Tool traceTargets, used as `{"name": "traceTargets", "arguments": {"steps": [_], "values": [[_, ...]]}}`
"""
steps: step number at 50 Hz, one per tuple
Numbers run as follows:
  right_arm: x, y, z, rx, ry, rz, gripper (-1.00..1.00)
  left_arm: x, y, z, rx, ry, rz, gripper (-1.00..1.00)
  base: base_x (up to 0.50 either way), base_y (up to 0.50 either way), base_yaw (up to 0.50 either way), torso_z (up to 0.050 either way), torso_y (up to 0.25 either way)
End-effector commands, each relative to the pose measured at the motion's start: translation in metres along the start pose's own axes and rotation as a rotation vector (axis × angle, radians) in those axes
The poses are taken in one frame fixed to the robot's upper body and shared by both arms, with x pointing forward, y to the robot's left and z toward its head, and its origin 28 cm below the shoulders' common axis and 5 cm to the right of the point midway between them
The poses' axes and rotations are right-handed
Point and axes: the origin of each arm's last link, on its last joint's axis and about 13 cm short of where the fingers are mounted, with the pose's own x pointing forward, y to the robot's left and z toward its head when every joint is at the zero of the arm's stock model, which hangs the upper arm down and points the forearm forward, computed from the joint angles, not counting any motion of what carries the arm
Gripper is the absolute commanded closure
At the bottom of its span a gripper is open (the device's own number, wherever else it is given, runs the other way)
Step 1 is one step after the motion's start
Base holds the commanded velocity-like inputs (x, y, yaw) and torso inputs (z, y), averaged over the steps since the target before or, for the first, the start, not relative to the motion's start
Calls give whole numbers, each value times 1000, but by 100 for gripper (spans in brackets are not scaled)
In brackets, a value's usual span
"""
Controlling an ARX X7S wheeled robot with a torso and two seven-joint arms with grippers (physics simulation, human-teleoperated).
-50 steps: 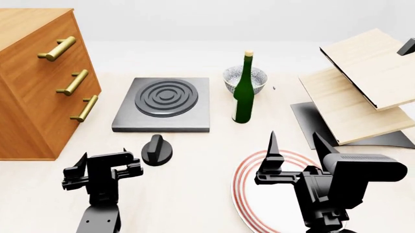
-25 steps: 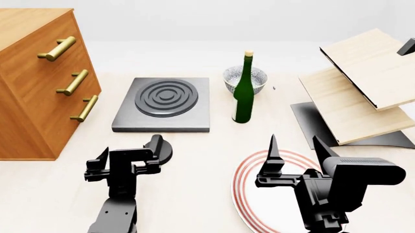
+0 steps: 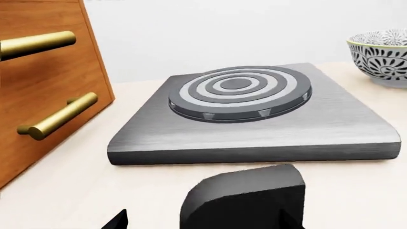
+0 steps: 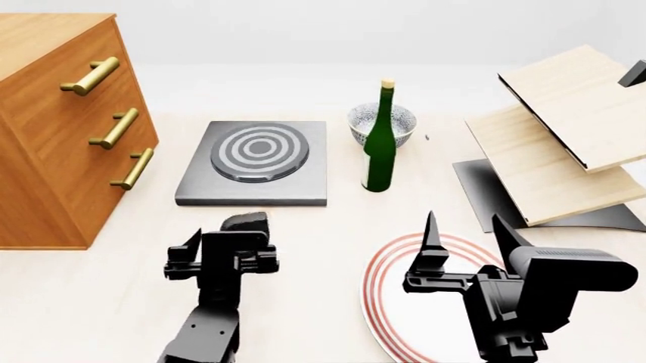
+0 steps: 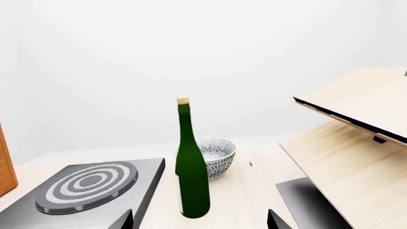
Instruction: Turn on the stove.
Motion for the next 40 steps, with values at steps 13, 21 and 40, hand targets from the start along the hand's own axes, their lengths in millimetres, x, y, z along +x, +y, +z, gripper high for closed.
{"name": "traceTargets", "arguments": {"steps": [13, 21, 40], "values": [[-5, -7, 11, 24, -66, -48, -100, -132, 39, 140, -221, -232, -354, -100, 0, 0, 0, 0, 0], [-5, -6, 9, 21, -55, -44, -100, -127, 53, 131, -257, -222, -270, -100, 0, 0, 0, 0, 0], [-4, -5, 5, 15, -41, -39, -100, -107, 53, 110, -232, -156, -183, -100, 0, 0, 0, 0, 0]]}}
